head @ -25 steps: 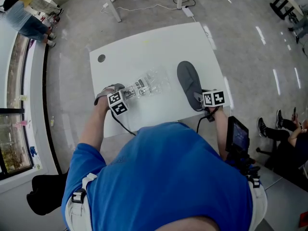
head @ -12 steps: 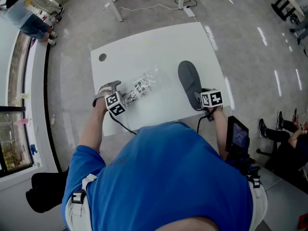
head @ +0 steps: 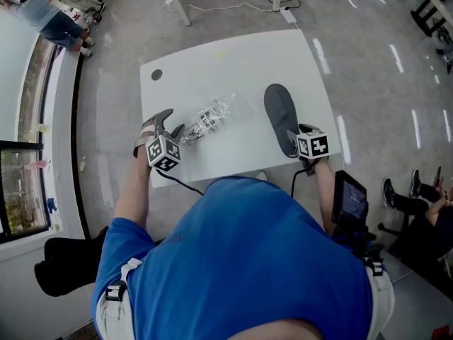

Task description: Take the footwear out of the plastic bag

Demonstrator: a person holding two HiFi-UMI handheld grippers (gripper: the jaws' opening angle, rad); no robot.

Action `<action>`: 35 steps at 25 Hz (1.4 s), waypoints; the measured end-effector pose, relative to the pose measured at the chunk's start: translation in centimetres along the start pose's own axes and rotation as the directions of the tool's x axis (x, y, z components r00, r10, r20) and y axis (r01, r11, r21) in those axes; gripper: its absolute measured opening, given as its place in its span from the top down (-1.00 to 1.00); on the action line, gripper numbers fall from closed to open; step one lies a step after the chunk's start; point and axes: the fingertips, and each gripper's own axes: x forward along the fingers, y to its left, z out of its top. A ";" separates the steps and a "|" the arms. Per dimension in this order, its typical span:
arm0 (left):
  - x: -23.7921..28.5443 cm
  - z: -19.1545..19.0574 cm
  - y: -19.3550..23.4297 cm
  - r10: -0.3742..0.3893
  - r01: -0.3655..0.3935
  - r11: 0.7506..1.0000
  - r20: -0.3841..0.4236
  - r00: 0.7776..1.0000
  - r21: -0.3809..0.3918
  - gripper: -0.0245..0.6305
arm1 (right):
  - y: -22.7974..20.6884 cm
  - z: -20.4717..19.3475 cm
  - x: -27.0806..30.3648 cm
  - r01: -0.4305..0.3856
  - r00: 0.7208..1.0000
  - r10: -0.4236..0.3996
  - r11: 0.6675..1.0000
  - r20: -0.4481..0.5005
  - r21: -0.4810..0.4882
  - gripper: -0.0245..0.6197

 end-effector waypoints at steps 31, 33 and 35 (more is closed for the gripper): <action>-19.2 10.8 -12.4 0.377 -0.071 0.807 0.418 0.827 -0.586 0.90 | 22.9 2.9 -18.8 0.445 0.829 -0.039 0.650 0.558 -0.616 0.38; -20.2 10.8 -13.4 0.374 -0.066 0.810 0.429 0.822 -0.582 0.90 | 24.3 1.7 -19.6 0.438 0.832 -0.032 0.649 0.553 -0.622 0.42; -22.4 10.5 -14.7 0.374 -0.059 0.814 0.444 0.814 -0.577 0.90 | 26.6 0.1 -20.9 0.441 0.829 -0.026 0.644 0.559 -0.625 0.50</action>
